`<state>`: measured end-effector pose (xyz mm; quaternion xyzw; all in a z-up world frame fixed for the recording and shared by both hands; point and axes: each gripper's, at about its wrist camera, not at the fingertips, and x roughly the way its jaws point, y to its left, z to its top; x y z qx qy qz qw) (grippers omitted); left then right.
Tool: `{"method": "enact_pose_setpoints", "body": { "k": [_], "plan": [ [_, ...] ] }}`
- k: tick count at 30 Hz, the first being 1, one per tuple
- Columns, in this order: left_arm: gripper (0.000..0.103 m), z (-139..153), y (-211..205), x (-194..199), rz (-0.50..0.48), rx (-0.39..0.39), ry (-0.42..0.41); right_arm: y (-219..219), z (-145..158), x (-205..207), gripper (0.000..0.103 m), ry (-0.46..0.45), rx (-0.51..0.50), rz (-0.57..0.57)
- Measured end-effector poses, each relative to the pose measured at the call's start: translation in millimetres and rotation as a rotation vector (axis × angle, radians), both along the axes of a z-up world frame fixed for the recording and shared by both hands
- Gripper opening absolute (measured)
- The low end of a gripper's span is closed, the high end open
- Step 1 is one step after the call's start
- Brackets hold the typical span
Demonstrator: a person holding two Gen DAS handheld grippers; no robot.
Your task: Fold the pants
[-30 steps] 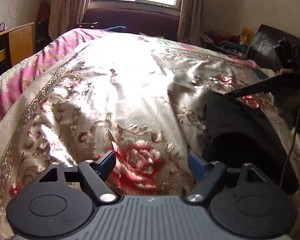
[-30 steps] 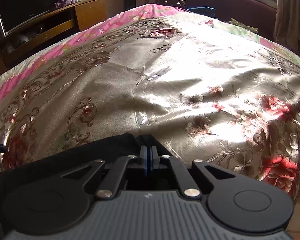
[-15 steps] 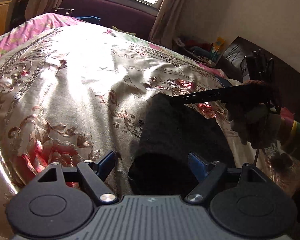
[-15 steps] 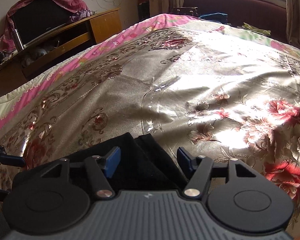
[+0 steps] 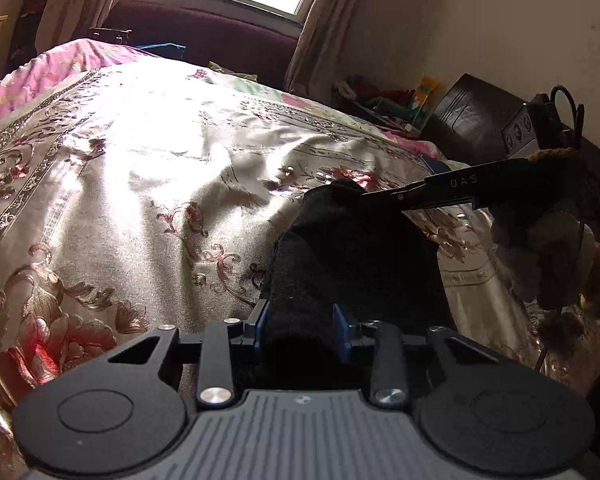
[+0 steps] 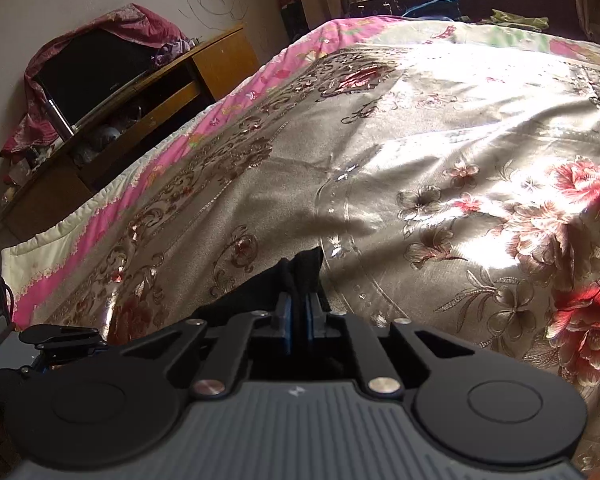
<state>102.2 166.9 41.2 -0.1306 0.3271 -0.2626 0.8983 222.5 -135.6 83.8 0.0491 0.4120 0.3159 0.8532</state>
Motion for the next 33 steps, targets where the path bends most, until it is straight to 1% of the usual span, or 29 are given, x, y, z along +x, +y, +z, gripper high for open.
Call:
{"method": "enact_pose_setpoints", "body": {
  "k": [4, 6, 8, 9, 10, 11, 12, 13, 14, 15, 16, 17, 19, 21, 22, 23, 24, 25, 26, 27, 28, 29, 30, 31, 32, 33],
  "plan": [
    [0.041, 19, 0, -5, -0.025, -0.063, -0.057, -11, 19, -11, 0.006, -0.034, -0.002, -0.033],
    [0.041, 22, -2, -5, -0.045, -0.082, -0.080, -22, 29, -19, 0.006, -0.052, 0.014, -0.066],
    [0.041, 11, -3, 5, -0.043, -0.068, -0.058, -29, 30, -22, 0.006, -0.065, 0.014, -0.100],
    [0.042, -1, -2, 14, -0.028, -0.053, -0.025, -29, 26, -18, 0.006, -0.069, -0.002, -0.111],
    [0.043, -17, 0, 24, 0.000, -0.036, 0.026, -25, 15, -9, 0.006, -0.046, -0.009, -0.125],
    [0.047, -31, 0, 32, 0.027, -0.004, 0.070, -17, -2, 3, 0.006, -0.008, -0.018, -0.132],
    [0.049, -40, 1, 35, 0.042, 0.012, 0.089, -7, -20, 13, 0.007, 0.022, -0.052, -0.132],
    [0.056, -44, 4, 34, 0.060, 0.000, 0.092, 6, -39, 19, 0.008, 0.030, -0.109, -0.132],
    [0.060, -42, 8, 32, 0.078, -0.008, 0.092, 18, -53, 24, 0.014, 0.021, -0.167, -0.125],
    [0.060, -38, 9, 29, 0.091, 0.005, 0.083, 27, -65, 26, 0.016, 0.006, -0.206, -0.116],
    [0.061, -32, 10, 25, 0.095, 0.042, 0.063, 31, -69, 26, 0.016, -0.011, -0.217, -0.133],
    [0.062, -27, 10, 23, 0.089, 0.070, 0.050, 29, -65, 24, 0.016, -0.017, -0.202, -0.149],
    [0.062, -15, 11, 17, 0.082, 0.102, 0.022, 14, -44, 8, 0.016, -0.064, -0.151, -0.200],
    [0.061, -1, 9, 11, 0.074, 0.120, -0.034, -4, -20, -21, 0.022, -0.141, -0.134, -0.243],
    [0.061, 7, 7, 9, 0.066, 0.123, -0.065, -16, -6, -42, 0.026, -0.179, -0.119, -0.261],
    [0.062, 11, 4, 10, 0.059, 0.120, -0.083, -25, 1, -59, 0.036, -0.192, -0.107, -0.271],
    [0.062, 13, 0, 15, 0.052, 0.114, -0.093, -35, 6, -77, 0.049, -0.188, -0.092, -0.283],
    [0.062, 12, -4, 21, 0.047, 0.115, -0.090, -42, 5, -91, 0.053, -0.168, -0.081, -0.299],
    [0.062, 7, -7, 28, 0.040, 0.123, -0.081, -48, 0, -102, 0.054, -0.133, -0.080, -0.316],
    [0.062, -1, -12, 34, 0.036, 0.148, -0.066, -51, -7, -110, 0.054, -0.089, -0.082, -0.337],
    [0.062, -11, -15, 41, 0.040, 0.182, -0.036, -55, -21, -117, 0.054, -0.026, -0.080, -0.370],
    [0.062, -19, -16, 46, 0.038, 0.196, 0.003, -58, -35, -119, 0.054, 0.037, -0.063, -0.392],
    [0.062, -29, -13, 47, 0.041, 0.189, 0.045, -62, -50, -120, 0.054, 0.103, -0.032, -0.419],
    [0.063, -36, -7, 43, 0.064, 0.148, 0.067, -64, -64, -119, 0.055, 0.158, 0.010, -0.445],
    [0.063, -38, -2, 39, 0.074, 0.114, 0.082, -66, -75, -118, 0.055, 0.192, 0.068, -0.461],
    [0.063, -38, 1, 33, 0.080, 0.097, 0.091, -67, -81, -113, 0.055, 0.204, 0.102, -0.477]
  ]
}}
